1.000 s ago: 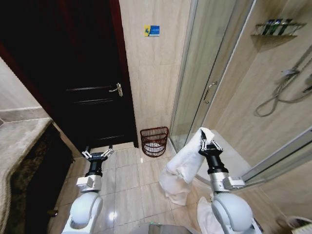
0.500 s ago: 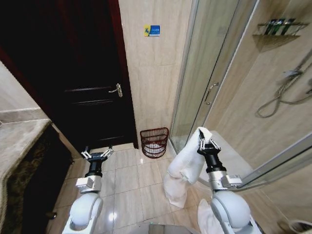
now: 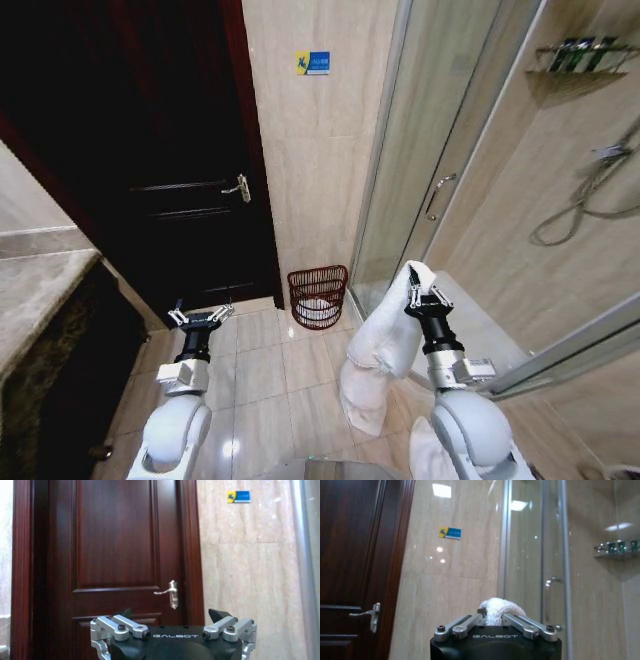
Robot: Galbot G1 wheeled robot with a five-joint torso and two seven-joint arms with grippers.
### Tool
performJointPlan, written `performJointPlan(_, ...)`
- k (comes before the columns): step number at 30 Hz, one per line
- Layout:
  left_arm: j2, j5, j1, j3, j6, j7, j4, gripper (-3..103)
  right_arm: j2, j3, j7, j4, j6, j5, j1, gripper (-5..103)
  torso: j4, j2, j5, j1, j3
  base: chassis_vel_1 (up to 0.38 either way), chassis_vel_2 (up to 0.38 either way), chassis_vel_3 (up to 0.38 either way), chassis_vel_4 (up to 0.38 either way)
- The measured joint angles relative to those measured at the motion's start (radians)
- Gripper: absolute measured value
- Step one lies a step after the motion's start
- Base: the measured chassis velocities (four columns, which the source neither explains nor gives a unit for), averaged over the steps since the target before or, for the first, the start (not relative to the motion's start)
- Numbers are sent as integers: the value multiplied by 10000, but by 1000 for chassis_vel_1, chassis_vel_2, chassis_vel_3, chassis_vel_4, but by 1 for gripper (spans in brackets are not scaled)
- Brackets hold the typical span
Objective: Discard the used towel into the hamper.
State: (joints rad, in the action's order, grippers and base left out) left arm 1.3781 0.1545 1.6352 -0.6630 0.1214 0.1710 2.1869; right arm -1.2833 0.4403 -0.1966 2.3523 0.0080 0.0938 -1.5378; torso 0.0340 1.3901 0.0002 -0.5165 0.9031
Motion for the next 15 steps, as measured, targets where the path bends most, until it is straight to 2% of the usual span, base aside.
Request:
performJointPlan(9,-15,17,-26,-2,55,-3,-40,100,-48,-2,35,83,1,-48,-95,3,-1,-1,-3,-2,1,80,291,-77,-266)
performJointPlan(12,-19,25,-27,-3,73,-2,-59,100,-56,18,34,121,14,17,-102,3,3,-1,-9,-5,1,81,231,-47,-175)
performJointPlan(15,16,26,-17,-3,98,1,-79,100,-28,92,12,122,25,128,-84,3,-3,-1,-4,-3,1,12,64,0,-17)
